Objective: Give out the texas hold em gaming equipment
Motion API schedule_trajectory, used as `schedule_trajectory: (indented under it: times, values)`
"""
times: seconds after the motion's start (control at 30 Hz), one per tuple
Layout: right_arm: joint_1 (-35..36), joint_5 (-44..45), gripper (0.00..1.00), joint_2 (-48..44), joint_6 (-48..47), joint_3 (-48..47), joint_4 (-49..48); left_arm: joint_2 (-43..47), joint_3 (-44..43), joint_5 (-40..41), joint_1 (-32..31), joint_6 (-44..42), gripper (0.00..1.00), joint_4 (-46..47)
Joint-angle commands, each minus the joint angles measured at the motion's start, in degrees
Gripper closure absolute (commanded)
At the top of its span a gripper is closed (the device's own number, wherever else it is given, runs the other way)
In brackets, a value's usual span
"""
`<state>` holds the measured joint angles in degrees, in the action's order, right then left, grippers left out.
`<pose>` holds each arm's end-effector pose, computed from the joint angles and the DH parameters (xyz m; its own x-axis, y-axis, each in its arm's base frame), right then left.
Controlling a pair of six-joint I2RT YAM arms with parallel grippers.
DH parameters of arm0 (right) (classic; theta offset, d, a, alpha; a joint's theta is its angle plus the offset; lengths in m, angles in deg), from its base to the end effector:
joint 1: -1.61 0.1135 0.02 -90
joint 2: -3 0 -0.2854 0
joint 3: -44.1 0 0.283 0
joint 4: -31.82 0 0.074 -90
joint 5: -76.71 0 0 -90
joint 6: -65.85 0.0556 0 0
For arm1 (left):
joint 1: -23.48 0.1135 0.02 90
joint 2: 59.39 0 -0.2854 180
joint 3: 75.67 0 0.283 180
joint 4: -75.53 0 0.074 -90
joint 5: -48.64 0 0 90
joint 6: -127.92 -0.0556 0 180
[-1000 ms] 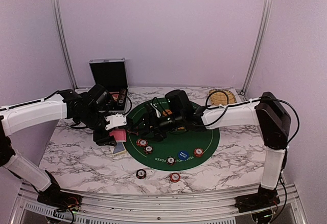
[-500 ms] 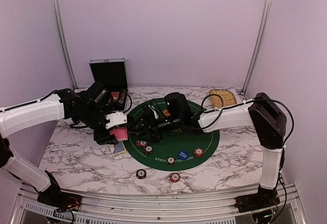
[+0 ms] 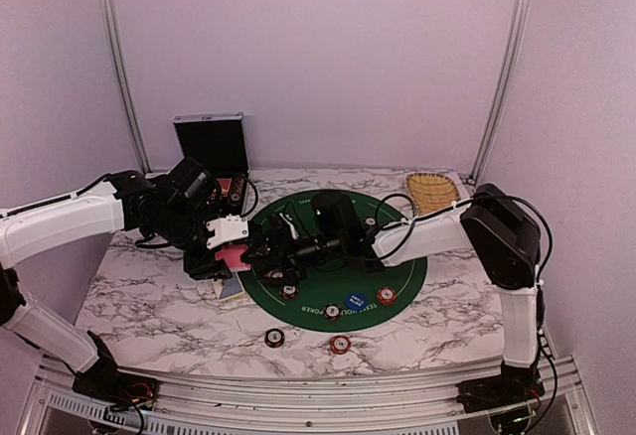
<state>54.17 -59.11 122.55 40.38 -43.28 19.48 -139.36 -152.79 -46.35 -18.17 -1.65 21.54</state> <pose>0.2762 0.4263 0.1729 -0.9585 -0.2169 -0.1849 -0.2281 0.1950 0.9539 0.2387 -0.2187 0.2721 -0.0378 0.8829 -0.4680 0.9362 0.1950 0.2923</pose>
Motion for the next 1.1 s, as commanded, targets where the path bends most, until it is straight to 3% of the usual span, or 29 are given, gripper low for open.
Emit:
schedule_trajectory:
  times: [0.0, 0.57, 1.07]
  values:
    - [1.0, -1.0, 0.16, 1.3, 2.4, -3.3, -5.2, 1.9, -1.8, -0.6, -0.4, 0.5, 1.0, 0.9]
    - [1.9, -2.5, 0.16, 6.9, 5.2, -9.8, -6.9, 1.6, -1.7, -0.7, -0.5, 0.1, 1.0, 0.9]
    - [2.3, -2.6, 0.21, 11.4, 3.4, -16.0, -0.8, 1.5, -1.9, -0.3, -0.6, -0.5, 1.0, 0.9]
